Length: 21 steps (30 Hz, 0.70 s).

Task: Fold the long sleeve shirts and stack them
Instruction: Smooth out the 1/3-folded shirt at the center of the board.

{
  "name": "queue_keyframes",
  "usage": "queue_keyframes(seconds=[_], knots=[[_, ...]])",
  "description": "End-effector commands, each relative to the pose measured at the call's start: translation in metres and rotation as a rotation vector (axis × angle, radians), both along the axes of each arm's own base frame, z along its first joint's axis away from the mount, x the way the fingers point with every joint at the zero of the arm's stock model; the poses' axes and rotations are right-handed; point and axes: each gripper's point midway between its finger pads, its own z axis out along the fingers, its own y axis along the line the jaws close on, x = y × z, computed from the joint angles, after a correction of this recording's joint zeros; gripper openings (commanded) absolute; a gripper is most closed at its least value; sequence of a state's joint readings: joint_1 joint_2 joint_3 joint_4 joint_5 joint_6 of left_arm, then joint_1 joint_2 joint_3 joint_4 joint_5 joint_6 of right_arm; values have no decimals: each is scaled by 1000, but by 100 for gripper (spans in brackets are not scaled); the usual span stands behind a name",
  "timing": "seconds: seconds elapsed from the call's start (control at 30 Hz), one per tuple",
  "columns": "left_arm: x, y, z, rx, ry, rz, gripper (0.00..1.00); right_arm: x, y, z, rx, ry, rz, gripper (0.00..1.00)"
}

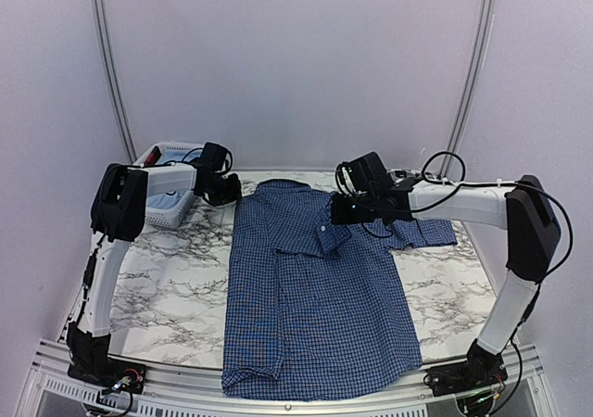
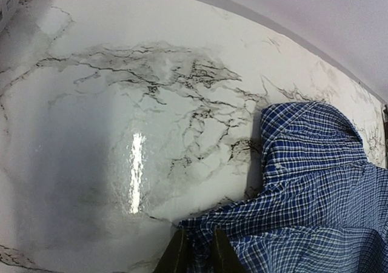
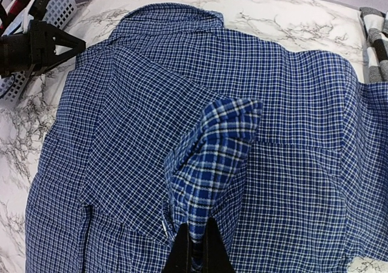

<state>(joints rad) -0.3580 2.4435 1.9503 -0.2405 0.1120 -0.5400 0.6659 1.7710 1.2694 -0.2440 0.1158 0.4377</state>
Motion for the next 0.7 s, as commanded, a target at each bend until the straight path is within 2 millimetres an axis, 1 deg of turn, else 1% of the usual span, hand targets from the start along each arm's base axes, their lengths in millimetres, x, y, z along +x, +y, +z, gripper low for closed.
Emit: queue_keyframes(seconds=[0.0,0.07,0.1,0.13,0.3,0.43,0.57,0.67], knots=[[10,-6,-1,-26,-27,-6,14,-2,3,-5,4,6,6,0],[11,-6,3,-19,-40,-6,9,-2,4,-6,2,7,11,0],[12,-6,6,-18,-47,-8,3,-2,5,-6,2,7,12,0],[13,-6,10,-18,-59,-12,0,-1,5,-6,1,8,12,0],[21,-5,31,1,-119,-20,0,-2,5,-9,-4,12,16,0],[30,-12,48,-6,-171,-56,0,-4,3,-14,-9,19,15,0],[36,-18,51,-22,-190,-77,0,-7,1,-15,-12,22,14,0],[37,-21,46,-29,-184,-85,0,-6,0,-13,-16,16,17,0]])
